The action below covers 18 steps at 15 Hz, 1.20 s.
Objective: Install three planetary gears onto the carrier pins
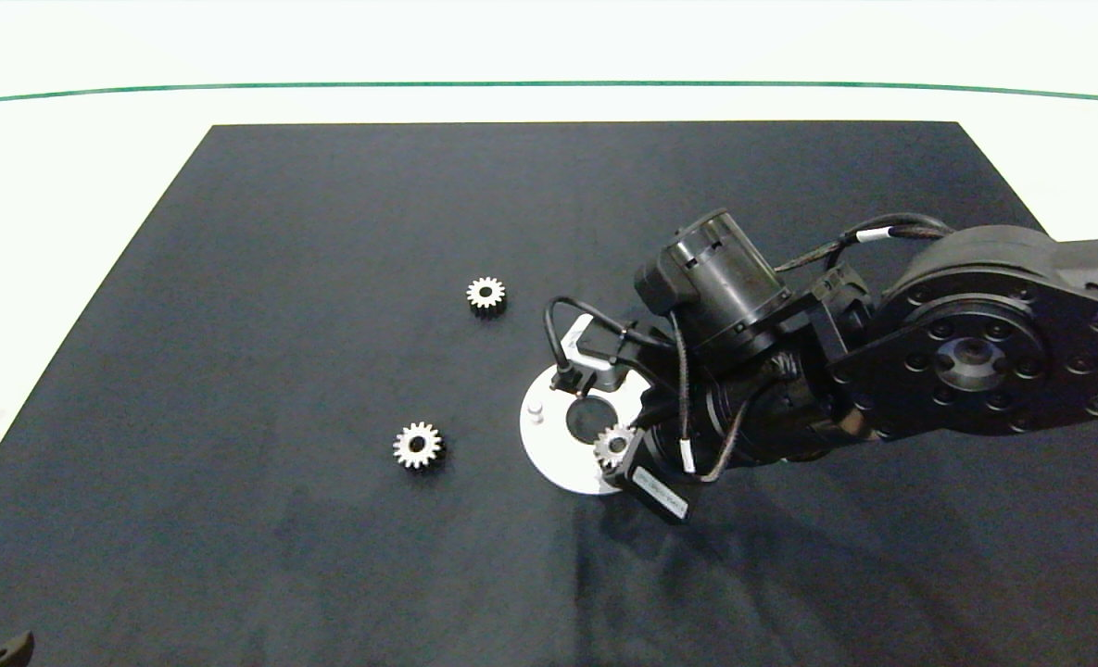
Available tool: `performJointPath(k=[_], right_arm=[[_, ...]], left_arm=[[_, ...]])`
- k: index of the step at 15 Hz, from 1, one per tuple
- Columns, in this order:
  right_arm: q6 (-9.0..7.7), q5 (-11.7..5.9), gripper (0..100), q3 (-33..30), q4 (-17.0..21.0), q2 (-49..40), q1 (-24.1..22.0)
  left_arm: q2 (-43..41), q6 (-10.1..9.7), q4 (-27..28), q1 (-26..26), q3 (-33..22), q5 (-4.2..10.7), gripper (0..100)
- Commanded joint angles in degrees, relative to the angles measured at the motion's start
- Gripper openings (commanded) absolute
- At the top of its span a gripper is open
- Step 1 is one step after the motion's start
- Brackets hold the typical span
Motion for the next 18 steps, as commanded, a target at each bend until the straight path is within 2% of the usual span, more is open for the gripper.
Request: performJointPath(k=[1, 4, 11, 18], right_arm=[[-0.15, -0.06, 22, 0.52, 0.11, -2.06, 0.06], [-0.15, -0.14, 22, 1.14, 1.25, -2.5, 0.15], [-0.42, -0.23, 22, 0.26, 0.81, -1.1, 0.23], [-1.38, -0.23, 22, 1.93, 2.39, -2.15, 0.32]], left_arm=[[0.09, 0.05, 0.14, 0.02, -0.03, 0.02, 100], [-0.08, 0.05, 0.14, 0.02, 0.23, 0.02, 100], [-0.17, 0.05, 0.14, 0.02, 0.76, 0.02, 100], [-0.17, -0.04, 0.14, 0.02, 0.76, 0.02, 100]])
